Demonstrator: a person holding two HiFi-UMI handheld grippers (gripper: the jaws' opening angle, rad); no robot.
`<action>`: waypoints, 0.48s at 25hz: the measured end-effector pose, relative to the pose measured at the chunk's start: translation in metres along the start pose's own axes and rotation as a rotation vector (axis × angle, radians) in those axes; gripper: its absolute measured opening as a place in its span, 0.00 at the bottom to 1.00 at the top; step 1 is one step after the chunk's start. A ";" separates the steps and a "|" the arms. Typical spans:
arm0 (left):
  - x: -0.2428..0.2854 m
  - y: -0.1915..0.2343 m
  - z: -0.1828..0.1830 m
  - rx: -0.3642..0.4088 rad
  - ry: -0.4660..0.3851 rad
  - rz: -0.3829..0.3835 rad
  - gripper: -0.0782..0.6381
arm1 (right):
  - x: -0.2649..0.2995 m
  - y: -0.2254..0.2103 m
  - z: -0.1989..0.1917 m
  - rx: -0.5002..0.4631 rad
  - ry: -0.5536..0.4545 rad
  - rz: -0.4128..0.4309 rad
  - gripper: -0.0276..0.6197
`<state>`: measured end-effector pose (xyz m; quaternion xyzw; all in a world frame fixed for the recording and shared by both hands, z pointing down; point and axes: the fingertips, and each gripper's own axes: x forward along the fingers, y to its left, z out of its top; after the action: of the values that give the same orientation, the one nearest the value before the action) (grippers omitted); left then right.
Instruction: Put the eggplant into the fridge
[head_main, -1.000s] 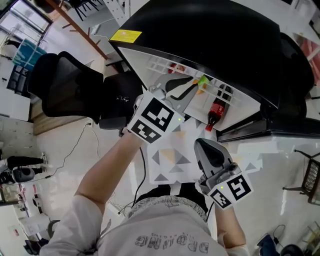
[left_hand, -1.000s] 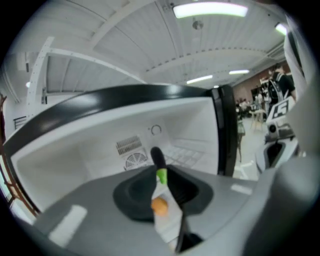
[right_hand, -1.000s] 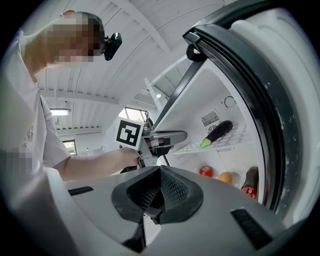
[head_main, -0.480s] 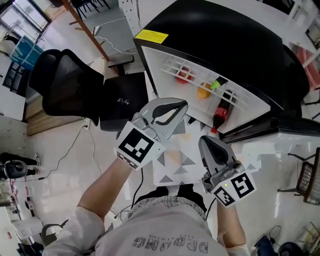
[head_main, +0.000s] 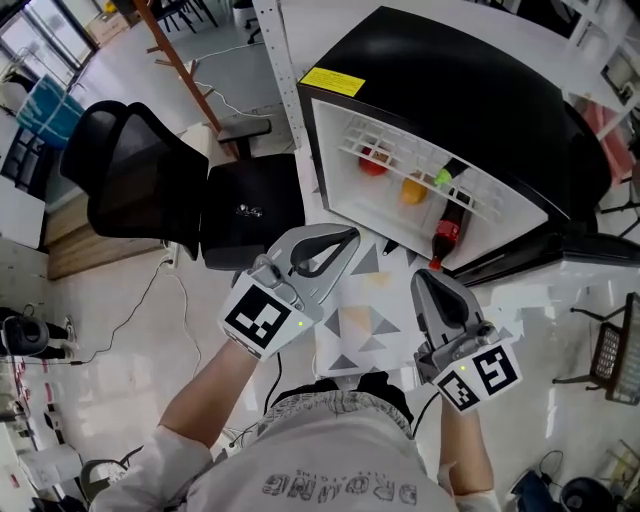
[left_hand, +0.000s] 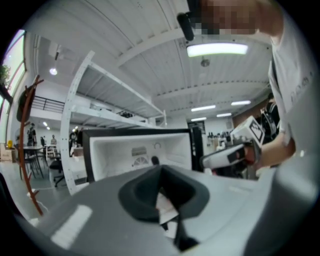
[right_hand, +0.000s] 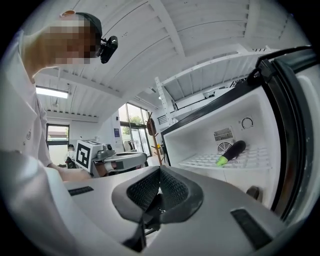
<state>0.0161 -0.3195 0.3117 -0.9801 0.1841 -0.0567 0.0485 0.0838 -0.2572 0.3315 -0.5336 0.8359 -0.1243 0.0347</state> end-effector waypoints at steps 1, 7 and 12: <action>-0.004 0.000 -0.002 -0.008 -0.004 -0.001 0.12 | 0.001 0.002 0.001 -0.005 0.000 -0.001 0.05; -0.022 -0.003 -0.011 -0.028 -0.014 -0.004 0.12 | 0.004 0.008 0.002 -0.022 0.000 -0.004 0.05; -0.032 -0.008 -0.018 -0.068 -0.024 -0.004 0.12 | 0.006 0.014 0.007 -0.033 0.001 0.004 0.05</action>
<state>-0.0133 -0.3020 0.3269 -0.9822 0.1833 -0.0385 0.0172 0.0701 -0.2581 0.3214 -0.5321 0.8390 -0.1106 0.0255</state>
